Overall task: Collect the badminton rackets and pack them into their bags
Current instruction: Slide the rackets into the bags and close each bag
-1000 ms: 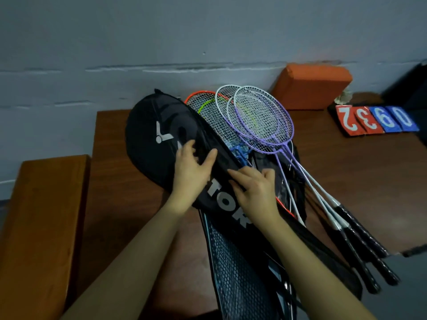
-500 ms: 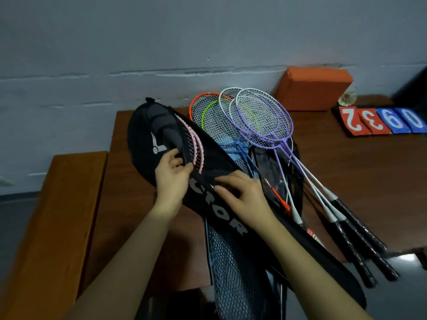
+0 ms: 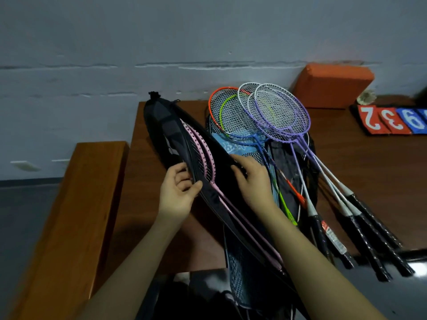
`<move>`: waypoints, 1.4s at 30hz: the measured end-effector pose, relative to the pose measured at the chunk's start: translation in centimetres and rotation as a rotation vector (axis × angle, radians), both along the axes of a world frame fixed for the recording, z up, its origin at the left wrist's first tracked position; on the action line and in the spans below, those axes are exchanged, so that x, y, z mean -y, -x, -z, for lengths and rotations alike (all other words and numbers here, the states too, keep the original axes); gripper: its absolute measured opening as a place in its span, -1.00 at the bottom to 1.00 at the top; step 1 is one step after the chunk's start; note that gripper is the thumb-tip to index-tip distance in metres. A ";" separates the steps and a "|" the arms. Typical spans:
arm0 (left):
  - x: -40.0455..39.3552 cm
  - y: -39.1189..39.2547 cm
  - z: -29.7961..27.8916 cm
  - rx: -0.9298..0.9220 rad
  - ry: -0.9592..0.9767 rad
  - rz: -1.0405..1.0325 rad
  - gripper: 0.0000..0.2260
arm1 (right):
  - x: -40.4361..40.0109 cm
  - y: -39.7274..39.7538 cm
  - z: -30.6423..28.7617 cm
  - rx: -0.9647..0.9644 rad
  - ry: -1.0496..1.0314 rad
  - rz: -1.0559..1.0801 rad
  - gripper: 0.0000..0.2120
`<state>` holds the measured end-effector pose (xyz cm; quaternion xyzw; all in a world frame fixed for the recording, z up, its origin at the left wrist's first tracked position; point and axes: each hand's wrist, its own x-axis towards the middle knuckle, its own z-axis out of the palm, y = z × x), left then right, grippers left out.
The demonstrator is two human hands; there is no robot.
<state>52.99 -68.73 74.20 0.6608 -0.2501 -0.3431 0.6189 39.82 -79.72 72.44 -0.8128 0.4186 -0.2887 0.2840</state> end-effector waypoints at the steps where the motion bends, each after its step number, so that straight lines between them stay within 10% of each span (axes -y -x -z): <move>1: 0.0 -0.4 -0.1 0.028 -0.009 -0.005 -0.60 | -0.4 -0.4 -0.3 0.007 0.026 -0.031 -0.72; 14: 2.3 -6.7 -2.1 0.121 -0.003 -0.226 -0.59 | -2.6 -3.0 -2.0 -0.064 0.193 -0.200 -0.71; 36: -2.3 -8.3 -2.3 -0.069 0.126 0.114 -0.66 | 0.7 -17.2 -6.6 0.159 -0.165 -0.199 -0.84; 42: -2.0 -11.2 -2.1 0.197 0.094 0.055 -0.71 | 0.4 -17.8 -7.1 0.246 -0.194 -0.182 -0.83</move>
